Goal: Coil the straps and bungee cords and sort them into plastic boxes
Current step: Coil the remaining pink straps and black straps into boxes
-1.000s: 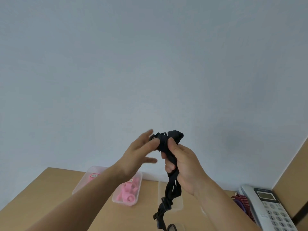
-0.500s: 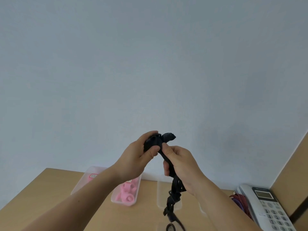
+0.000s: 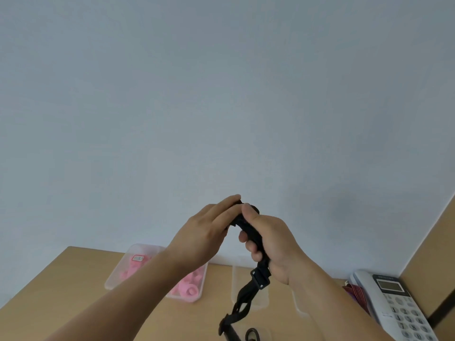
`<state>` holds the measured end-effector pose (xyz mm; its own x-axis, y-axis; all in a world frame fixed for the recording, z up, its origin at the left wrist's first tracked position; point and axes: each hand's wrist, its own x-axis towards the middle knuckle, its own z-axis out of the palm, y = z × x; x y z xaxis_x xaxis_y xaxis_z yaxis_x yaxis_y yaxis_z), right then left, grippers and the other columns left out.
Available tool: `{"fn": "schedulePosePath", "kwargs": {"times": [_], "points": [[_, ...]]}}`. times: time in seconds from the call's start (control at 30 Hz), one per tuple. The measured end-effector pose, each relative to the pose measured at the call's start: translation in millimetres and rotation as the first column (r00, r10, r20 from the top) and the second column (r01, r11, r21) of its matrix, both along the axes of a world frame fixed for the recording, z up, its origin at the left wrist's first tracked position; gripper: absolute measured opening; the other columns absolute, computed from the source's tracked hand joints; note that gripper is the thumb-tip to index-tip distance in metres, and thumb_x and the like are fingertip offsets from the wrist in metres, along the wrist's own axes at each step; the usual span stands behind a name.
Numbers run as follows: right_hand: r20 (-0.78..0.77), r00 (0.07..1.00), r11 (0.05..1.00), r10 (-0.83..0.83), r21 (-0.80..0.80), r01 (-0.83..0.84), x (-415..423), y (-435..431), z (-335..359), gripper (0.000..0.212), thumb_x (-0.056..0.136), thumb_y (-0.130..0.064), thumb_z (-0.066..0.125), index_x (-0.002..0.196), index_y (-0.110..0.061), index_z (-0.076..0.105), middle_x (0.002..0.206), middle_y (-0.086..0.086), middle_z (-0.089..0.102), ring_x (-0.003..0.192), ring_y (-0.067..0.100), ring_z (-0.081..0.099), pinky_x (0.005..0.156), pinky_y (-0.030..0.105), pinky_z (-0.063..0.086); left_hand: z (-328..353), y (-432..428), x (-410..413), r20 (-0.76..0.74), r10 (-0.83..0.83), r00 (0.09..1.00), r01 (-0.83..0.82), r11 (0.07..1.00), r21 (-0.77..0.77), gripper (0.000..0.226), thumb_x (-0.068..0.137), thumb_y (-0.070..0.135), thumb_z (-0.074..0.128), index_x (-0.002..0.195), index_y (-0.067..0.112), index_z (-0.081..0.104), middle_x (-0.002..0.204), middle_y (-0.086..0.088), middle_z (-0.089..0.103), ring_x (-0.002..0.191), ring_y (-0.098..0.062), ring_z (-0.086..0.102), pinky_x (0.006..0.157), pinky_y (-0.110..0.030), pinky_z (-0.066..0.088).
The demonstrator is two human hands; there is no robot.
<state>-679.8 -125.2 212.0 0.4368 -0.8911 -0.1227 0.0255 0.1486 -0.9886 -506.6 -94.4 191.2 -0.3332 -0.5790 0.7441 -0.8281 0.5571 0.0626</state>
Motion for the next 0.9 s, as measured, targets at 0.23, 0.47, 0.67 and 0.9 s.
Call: {"fn": "schedulePosePath", "kwargs": {"times": [0.23,0.47,0.67,0.9], "points": [[0.124,0.973,0.981,-0.195,0.018,0.194,9,4,-10,0.031,0.095,-0.035,0.061,0.087,-0.006,0.069,0.063,0.004,0.058,0.047,0.012,0.042,0.043,0.023,0.031,-5,10,-7,-0.422,-0.106,0.900,0.208,0.957,0.201,0.087,0.088,0.021,0.059,0.155,0.040,0.006,0.148,0.018,0.048,0.120,0.002,0.058,0.098,-0.019,0.048],[0.186,0.981,0.991,-0.055,-0.110,0.077,8,5,-8,0.030,0.097,-0.031,0.059,0.077,-0.009,0.066,0.062,0.004,0.055,0.049,0.013,0.040,0.045,0.023,0.033,28,8,3,-0.775,0.141,0.615,0.605,0.546,0.580,0.044,0.092,0.041,0.055,0.125,0.012,0.056,0.109,-0.007,0.068,0.104,-0.023,0.070,0.084,-0.047,0.057],[0.112,0.983,0.985,-0.142,-0.080,0.151,12,9,-13,0.035,0.095,-0.039,0.061,0.087,-0.005,0.067,0.070,0.012,0.066,0.053,0.018,0.054,0.048,0.026,0.042,21,11,5,-0.644,0.045,0.764,0.424,0.717,0.554,0.025,0.098,0.025,0.057,0.123,0.022,0.055,0.094,0.001,0.070,0.089,-0.013,0.068,0.075,-0.029,0.056],[-0.051,0.997,0.998,-0.057,0.010,0.057,-2,8,-8,0.031,0.091,-0.035,0.064,0.086,-0.005,0.068,0.073,0.008,0.071,0.047,0.017,0.051,0.045,0.024,0.042,7,15,5,-0.362,0.018,0.932,0.170,0.861,0.480,0.028,0.102,0.023,0.052,0.125,0.036,0.044,0.098,0.015,0.068,0.085,-0.002,0.070,0.075,-0.025,0.054]]}}
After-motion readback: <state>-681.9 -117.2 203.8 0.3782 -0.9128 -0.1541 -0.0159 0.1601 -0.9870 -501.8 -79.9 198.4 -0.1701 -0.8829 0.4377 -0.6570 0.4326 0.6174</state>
